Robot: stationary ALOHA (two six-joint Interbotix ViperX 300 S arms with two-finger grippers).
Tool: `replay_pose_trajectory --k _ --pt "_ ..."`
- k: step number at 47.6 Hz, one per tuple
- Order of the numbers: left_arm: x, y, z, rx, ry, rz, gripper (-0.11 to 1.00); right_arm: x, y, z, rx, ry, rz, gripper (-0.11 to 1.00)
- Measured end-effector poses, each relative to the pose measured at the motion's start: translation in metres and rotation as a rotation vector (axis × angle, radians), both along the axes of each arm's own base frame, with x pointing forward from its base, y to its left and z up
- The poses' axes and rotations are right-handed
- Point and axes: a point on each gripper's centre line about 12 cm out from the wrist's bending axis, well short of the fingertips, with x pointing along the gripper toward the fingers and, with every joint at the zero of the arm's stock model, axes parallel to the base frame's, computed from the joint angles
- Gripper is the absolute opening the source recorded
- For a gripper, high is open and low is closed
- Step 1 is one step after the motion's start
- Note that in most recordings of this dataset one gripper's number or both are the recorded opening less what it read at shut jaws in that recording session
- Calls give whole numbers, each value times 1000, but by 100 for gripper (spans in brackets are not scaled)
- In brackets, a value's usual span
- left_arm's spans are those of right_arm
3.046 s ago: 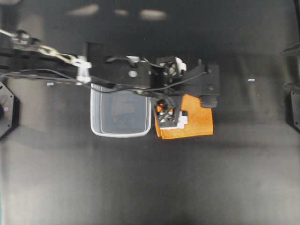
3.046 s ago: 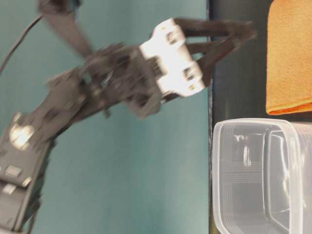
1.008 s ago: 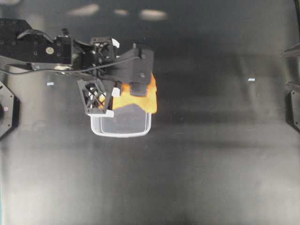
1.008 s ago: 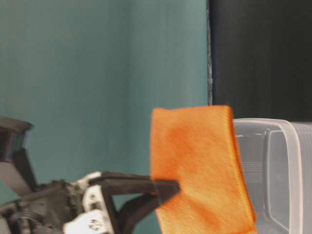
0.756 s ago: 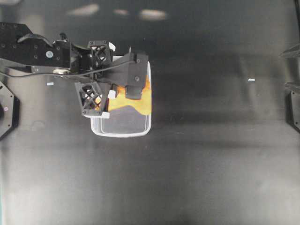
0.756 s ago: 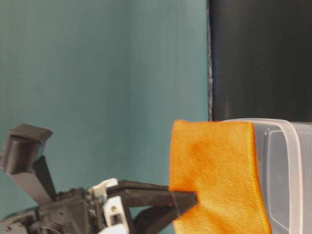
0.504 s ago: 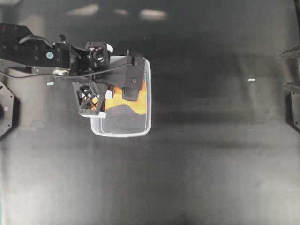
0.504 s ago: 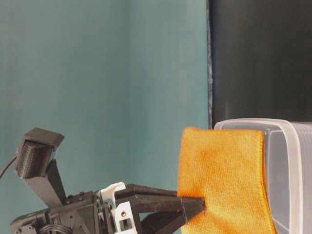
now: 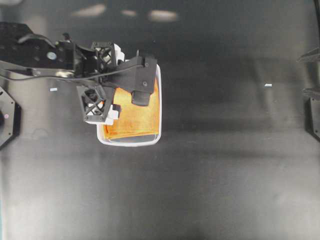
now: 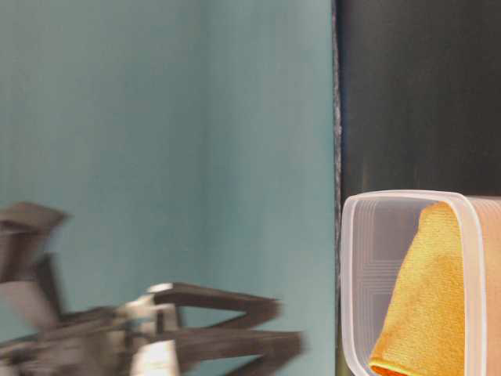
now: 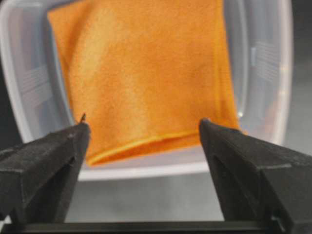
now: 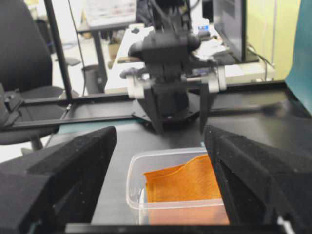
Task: Place the orange towel into the container with the left arm.
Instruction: 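Lower the towel into the container and open the left gripper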
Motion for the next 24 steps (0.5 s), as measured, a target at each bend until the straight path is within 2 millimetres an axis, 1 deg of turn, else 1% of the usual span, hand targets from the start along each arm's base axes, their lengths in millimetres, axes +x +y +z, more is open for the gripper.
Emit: replay_pose_trajectory --k 6,9,13,16,24 --pt "-7 -4 43 7 -112 -16 87 0 0 -1 2 5 0 72" --pt "-16 -7 66 9 -184 -21 87 0 0 -3 -2 9 0 72" --pt "-30 -7 87 9 -262 -19 87 0 0 -4 2 11 0 72" --pt "-41 -7 93 12 -297 -21 87 0 0 -4 2 11 0 72" --pt "-72 -9 93 12 -412 -23 87 0 0 -5 8 12 0 72"
